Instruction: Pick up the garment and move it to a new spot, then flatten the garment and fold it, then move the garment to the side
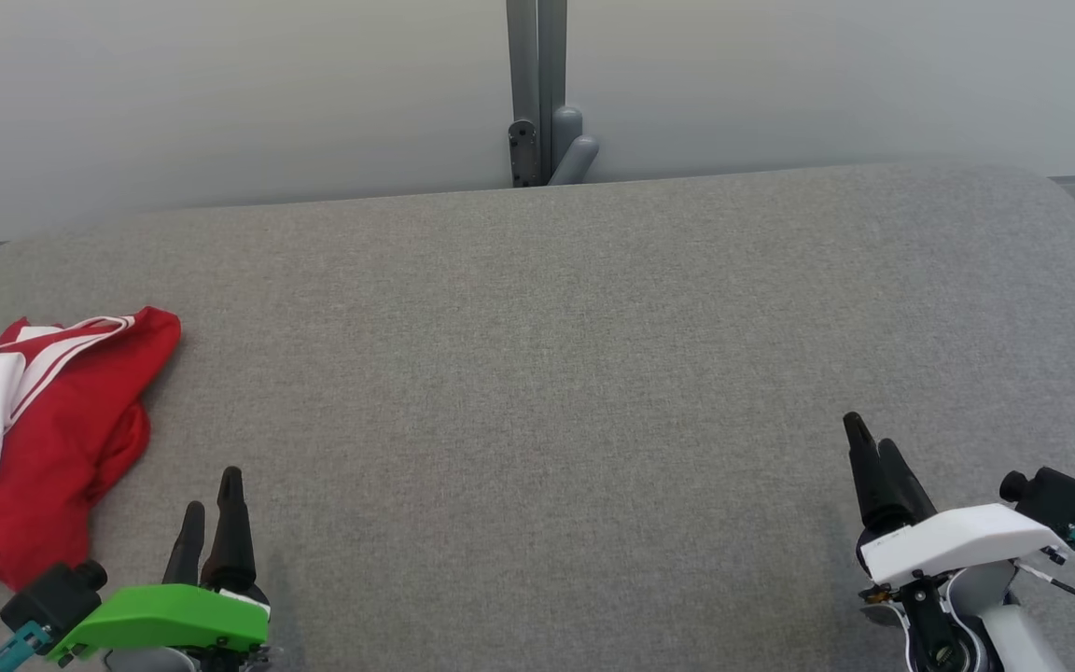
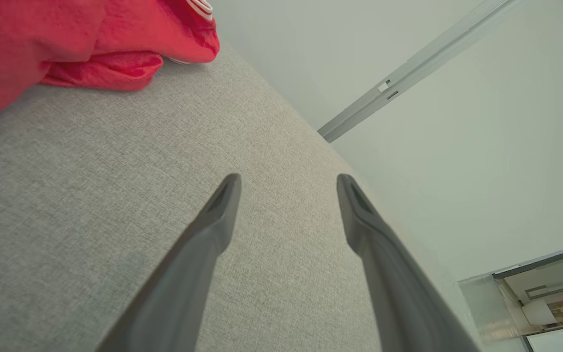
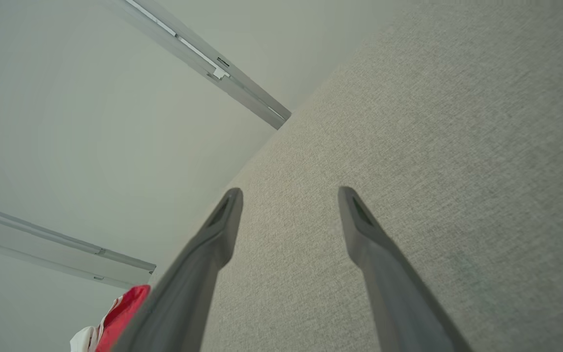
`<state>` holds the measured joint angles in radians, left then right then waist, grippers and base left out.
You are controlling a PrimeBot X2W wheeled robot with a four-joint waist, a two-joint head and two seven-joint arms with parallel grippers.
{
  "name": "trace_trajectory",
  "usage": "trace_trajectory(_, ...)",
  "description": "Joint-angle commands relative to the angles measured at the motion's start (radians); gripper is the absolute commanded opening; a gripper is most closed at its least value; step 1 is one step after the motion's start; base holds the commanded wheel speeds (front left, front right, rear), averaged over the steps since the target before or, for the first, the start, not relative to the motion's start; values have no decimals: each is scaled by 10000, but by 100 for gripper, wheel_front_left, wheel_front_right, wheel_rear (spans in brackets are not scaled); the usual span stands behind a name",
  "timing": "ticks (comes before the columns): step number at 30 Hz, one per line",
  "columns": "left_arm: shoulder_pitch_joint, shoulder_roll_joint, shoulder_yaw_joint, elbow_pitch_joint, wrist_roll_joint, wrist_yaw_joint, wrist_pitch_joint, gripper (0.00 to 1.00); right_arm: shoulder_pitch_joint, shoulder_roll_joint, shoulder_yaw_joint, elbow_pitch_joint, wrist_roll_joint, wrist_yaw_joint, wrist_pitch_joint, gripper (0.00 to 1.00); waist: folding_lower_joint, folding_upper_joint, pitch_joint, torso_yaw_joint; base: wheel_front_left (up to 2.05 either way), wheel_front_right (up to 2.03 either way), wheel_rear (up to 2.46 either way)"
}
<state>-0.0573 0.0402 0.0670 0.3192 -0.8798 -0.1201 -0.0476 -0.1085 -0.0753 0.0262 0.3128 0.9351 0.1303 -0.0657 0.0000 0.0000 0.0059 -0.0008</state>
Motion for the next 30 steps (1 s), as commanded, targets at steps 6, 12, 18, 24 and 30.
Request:
trace_trajectory(6, -267, 85, -124, -43, 1198, 107, -302, 100, -332, -139, 172, -7, -1187, 3, -296, 100, 0, 0, 12, -15, 0, 0, 0)
trace_trajectory(12, -292, 123, -264, 192, 2042, 192, -499, 100, -369, -147, 254, 132, -1910, 3, -478, 100, 0, 0, 15, -34, 0, 0, 0)
trace_trajectory(18, -312, 154, -376, 309, 2784, 273, -688, 100, -417, -220, 383, 246, -2610, 4, -648, 100, 0, 0, 19, -39, 0, 0, 0)
trace_trajectory(24, -318, 169, -430, 353, 3324, 359, -830, 100, -453, -211, 404, 328, -3137, 4, -782, 100, 0, 0, 26, -43, 0, 0, 0)
trace_trajectory(30, -368, 211, -516, 460, 4007, 424, -999, 100, -503, -236, 501, 412, -3810, 4, -929, 100, 0, 0, 33, -58, 0, 0, 0)
